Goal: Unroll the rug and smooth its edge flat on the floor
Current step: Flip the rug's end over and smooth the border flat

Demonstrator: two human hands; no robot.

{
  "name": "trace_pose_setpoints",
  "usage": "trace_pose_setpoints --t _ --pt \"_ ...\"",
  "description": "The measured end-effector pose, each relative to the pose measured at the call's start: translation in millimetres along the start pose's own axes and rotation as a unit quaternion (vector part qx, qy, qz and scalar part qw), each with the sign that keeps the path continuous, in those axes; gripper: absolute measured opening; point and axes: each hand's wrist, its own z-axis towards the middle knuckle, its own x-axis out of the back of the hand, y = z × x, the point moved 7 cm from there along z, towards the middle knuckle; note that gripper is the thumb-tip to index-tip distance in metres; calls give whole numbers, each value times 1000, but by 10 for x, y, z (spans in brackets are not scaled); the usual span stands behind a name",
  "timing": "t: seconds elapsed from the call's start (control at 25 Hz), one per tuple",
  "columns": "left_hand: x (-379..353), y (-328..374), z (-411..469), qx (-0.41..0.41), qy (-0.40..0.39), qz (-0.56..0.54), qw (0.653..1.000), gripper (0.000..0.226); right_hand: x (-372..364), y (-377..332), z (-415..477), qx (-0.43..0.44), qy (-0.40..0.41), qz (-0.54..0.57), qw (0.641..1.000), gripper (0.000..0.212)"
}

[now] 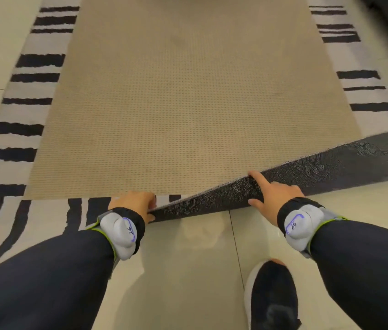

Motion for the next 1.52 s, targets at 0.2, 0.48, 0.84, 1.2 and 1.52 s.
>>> trace_pose_setpoints --t 0.2,0.48,0.84,1.2,1.52 --pt "-476 168 -193 -46 -106 38 993 11 -288 79 -178 34 -42 -117 992 36" --pt "-954 259 -160 -68 -127 88 986 15 -1136 21 -204 96 -187 -86 974 18" --pt "-1007 408 -146 -59 -119 -113 985 26 -1078 -134 -83 50 -177 -11 983 36" --pt "-1041 615 309 -8 49 -112 992 86 -1123 -515 175 38 -13 103 994 102" --pt "-1306 432 238 -71 40 -11 997 125 -1392 -776 156 158 -47 -12 986 132"
